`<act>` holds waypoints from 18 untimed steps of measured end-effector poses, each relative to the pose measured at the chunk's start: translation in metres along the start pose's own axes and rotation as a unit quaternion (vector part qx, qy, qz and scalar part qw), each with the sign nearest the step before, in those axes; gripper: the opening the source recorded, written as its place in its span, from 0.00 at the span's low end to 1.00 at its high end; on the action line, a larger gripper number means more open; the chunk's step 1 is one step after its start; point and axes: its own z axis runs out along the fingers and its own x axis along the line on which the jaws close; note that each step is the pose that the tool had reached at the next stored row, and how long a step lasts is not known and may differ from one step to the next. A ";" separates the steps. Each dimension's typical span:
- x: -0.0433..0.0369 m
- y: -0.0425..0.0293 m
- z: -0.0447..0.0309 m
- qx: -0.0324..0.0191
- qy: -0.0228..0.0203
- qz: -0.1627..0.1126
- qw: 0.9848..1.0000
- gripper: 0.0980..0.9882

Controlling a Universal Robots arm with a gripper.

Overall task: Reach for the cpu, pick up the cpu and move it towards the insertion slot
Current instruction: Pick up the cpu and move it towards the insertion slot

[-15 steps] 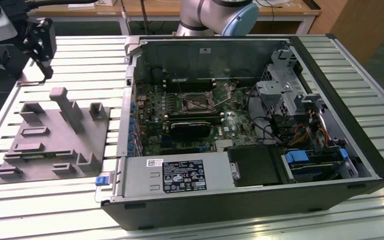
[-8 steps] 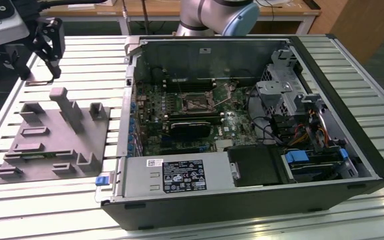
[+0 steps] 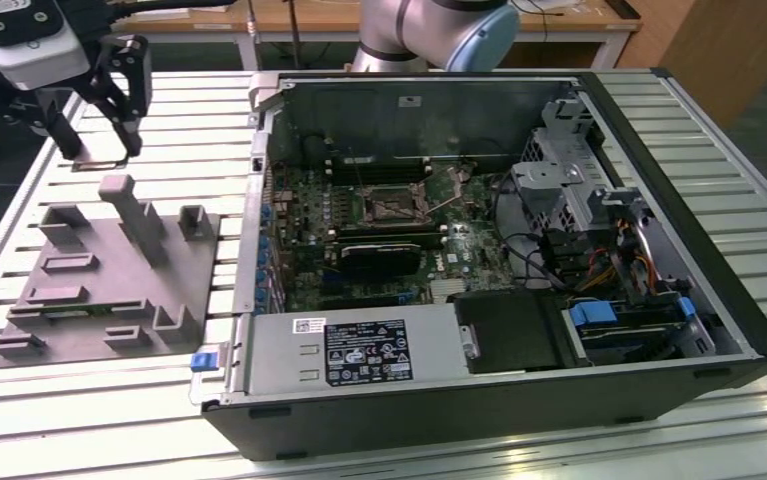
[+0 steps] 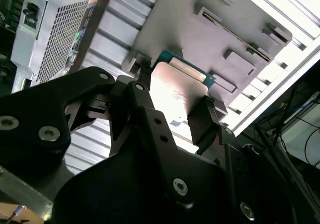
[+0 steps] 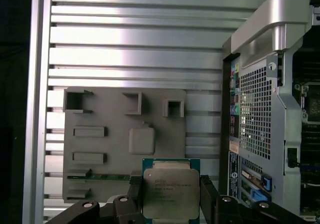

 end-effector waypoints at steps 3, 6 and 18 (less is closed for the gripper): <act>-0.0059 0.0000 0.0001 0.000 0.000 0.000 1.000 0.50; -0.0116 -0.0001 0.0002 0.000 0.000 0.000 1.000 0.50; -0.0394 -0.0003 0.0007 0.000 0.000 0.000 1.000 0.50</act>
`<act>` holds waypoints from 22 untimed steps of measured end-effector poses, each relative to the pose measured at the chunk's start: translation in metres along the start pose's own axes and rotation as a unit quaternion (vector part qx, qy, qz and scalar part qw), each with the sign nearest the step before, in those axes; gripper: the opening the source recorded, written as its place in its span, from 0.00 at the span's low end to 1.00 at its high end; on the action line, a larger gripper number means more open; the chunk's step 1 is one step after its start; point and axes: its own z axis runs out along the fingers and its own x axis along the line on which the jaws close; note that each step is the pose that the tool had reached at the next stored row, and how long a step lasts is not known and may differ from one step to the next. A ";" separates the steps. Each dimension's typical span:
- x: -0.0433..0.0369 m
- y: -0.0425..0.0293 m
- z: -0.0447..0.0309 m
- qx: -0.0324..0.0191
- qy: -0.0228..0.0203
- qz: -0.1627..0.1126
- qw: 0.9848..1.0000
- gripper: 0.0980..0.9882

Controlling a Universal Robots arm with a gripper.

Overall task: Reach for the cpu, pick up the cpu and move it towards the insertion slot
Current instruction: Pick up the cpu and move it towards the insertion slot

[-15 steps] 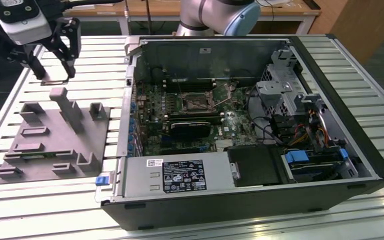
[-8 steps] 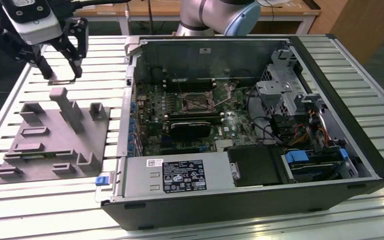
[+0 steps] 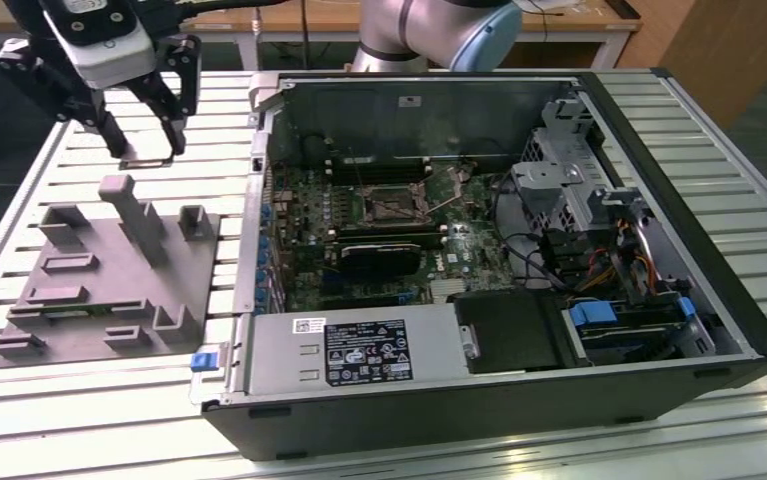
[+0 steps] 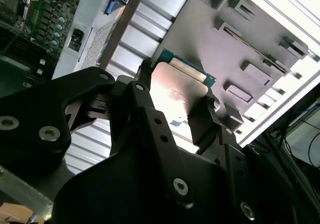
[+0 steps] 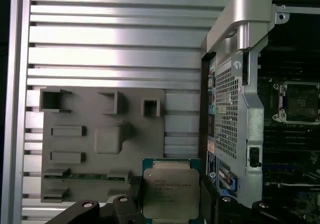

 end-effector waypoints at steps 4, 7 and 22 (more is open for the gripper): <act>-0.0097 -0.0001 0.0002 0.000 0.000 0.000 1.000 0.50; -0.0173 -0.0001 0.0003 0.000 0.000 0.000 1.000 0.50; -0.0630 -0.0005 0.0011 0.000 0.000 0.000 1.000 0.50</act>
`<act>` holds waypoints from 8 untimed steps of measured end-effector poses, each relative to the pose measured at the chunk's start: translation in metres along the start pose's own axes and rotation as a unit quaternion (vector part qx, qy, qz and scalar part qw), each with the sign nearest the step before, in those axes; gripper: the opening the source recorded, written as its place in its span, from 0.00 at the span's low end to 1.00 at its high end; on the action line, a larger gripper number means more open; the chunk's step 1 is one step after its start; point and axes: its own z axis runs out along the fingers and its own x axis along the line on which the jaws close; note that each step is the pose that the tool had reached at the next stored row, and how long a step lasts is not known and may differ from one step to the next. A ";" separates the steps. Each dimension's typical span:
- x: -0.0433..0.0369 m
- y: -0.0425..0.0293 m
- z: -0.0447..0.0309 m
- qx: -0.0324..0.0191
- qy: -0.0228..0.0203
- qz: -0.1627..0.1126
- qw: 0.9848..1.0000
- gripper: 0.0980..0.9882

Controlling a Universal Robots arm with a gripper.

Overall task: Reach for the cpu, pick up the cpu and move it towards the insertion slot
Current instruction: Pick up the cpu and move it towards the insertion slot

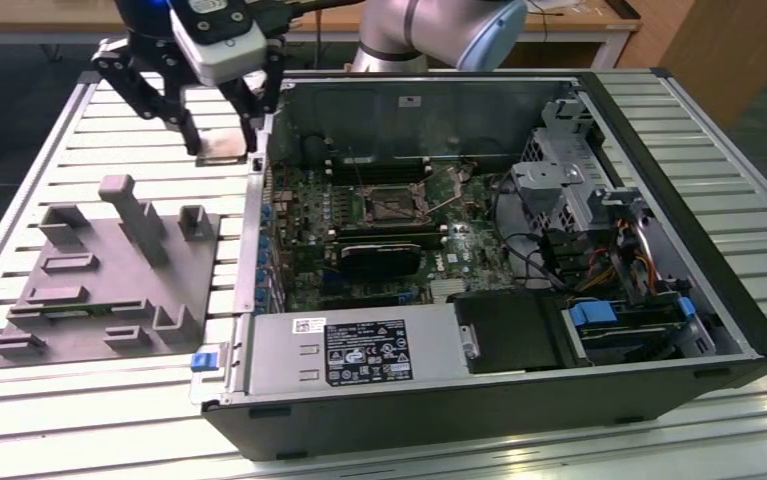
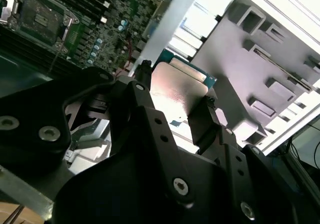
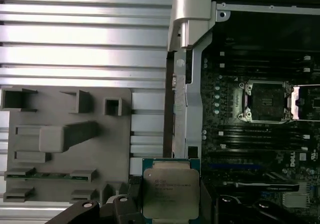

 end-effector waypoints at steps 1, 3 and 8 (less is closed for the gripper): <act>-0.0030 0.0000 0.0000 0.000 0.000 0.000 1.000 0.50; -0.0092 -0.0001 0.0001 0.000 0.000 0.000 1.000 0.50; -0.0234 -0.0002 0.0004 0.000 0.000 0.000 1.000 0.50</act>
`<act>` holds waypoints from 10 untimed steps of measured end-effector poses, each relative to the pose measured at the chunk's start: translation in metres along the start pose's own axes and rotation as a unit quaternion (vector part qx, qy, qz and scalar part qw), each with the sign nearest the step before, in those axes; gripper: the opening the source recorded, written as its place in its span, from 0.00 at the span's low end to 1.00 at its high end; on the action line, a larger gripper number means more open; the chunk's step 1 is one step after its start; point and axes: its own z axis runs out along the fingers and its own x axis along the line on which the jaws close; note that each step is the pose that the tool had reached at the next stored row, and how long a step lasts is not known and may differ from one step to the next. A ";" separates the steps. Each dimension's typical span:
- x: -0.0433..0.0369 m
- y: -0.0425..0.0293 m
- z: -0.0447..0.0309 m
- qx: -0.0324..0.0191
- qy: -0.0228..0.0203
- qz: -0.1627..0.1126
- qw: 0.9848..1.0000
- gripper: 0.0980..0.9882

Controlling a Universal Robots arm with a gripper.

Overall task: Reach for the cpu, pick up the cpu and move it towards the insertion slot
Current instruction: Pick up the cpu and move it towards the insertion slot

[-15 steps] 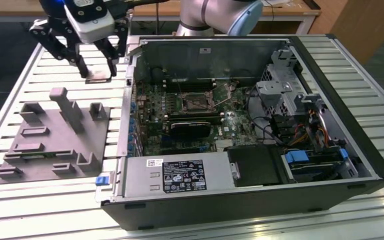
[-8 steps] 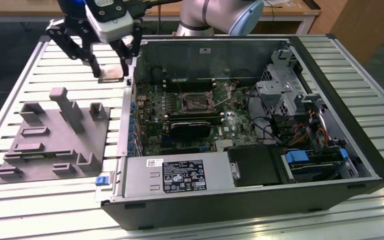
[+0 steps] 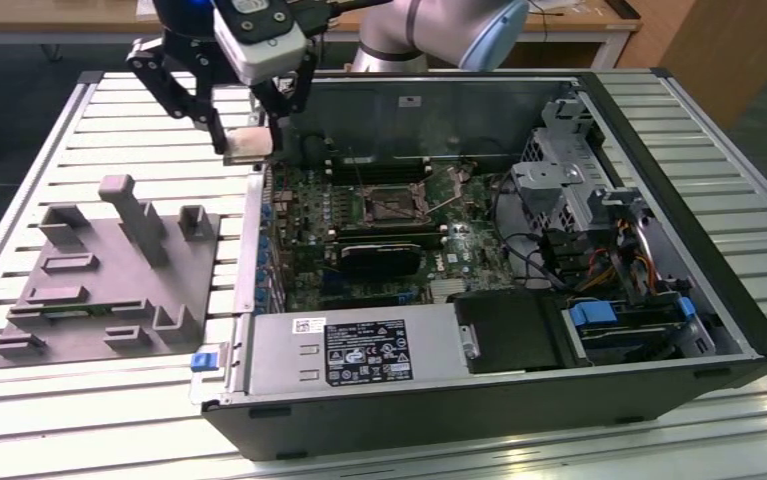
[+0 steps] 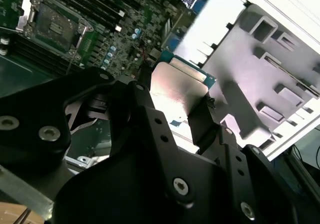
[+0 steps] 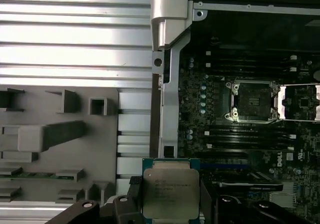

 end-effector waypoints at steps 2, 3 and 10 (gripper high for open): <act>-0.0054 -0.0001 0.0001 0.000 0.000 0.000 1.000 0.50; -0.0080 -0.0001 0.0001 0.000 0.000 0.000 1.000 0.50; -0.0282 -0.0003 0.0005 0.000 0.000 0.000 1.000 0.50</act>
